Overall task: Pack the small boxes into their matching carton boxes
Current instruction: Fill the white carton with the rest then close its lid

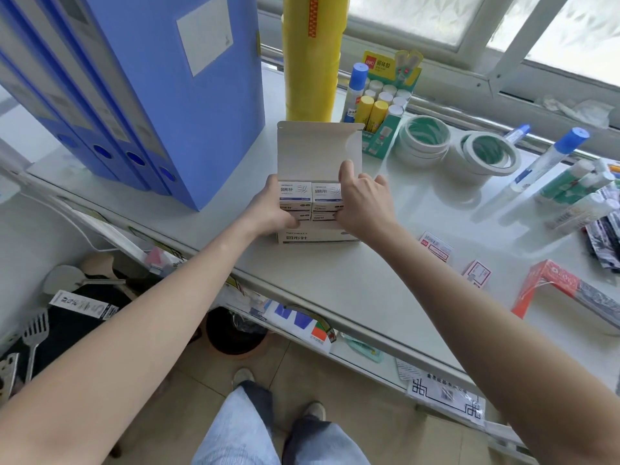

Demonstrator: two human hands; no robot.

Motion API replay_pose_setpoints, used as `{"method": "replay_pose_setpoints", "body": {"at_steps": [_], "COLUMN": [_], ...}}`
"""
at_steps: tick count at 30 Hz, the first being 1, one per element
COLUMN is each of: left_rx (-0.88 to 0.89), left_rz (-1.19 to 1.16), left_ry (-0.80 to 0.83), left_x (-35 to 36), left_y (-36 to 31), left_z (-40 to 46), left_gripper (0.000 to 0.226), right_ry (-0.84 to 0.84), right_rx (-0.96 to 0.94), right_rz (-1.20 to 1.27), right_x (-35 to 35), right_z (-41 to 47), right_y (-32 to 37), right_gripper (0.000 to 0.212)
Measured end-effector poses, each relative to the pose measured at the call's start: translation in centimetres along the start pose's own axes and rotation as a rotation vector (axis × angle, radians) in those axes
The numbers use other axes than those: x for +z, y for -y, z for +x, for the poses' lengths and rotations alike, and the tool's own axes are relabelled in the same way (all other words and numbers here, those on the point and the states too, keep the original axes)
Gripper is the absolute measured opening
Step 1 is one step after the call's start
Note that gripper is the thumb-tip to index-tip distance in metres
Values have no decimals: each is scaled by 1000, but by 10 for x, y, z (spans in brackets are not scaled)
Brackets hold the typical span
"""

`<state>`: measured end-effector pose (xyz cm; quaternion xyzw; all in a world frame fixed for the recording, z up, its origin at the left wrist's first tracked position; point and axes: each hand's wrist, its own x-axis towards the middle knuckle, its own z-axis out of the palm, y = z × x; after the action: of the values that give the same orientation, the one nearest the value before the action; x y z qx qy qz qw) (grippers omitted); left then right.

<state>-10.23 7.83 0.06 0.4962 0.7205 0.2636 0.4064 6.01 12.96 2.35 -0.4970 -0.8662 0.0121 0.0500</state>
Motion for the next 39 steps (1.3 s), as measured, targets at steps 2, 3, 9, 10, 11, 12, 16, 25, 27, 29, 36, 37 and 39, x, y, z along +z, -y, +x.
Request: {"method": "replay_pose_setpoints", "body": {"at_steps": [2,3,9,10,11,12,16,25,27,29,36,37,39], "left_rx": [10,7,13,23,28,36,31,32,32,32,51,64,90], "left_rz": [-5,-7,18,24,30,35,71,153,141,120,-16,-65,-151], "left_ry": [-12,-18,-83,-74,-60,-55,-130,-82,-89,-90,-84,-85,-86], "left_x": [0,0,1,0,-1,-1,2,1,1,2,1,0,-2], "left_y": [0,0,-1,-1,-1,-1,-5,-9,-8,-8,-10,-12,-16], "left_z": [0,-1,0,1,1,1,-1,-1,-1,-1,-4,-5,-9], "left_gripper": [72,69,62,62,62,61,55,63,60,59,60,60,60], "right_ry": [-4,-2,17,27,34,41,16,-17,-10,-6,35,37,30], "right_rx": [-8,-11,-37,-46,-55,-62,-68,-55,-56,-50,-56,-60,-62], "right_rz": [12,17,27,30,33,34,21,20,23,28,65,83,117], "right_x": [0,1,7,7,6,5,5,10,10,9,4,3,0], "right_z": [0,0,0,0,1,2,2,0,-1,-2,-5,-5,-6], "right_y": [-1,-1,-3,-4,-5,-6,-5,-6,-5,-4,-5,-5,-7], "right_gripper": [29,24,20,18,18,21,26,23,21,23,25,23,22]}}
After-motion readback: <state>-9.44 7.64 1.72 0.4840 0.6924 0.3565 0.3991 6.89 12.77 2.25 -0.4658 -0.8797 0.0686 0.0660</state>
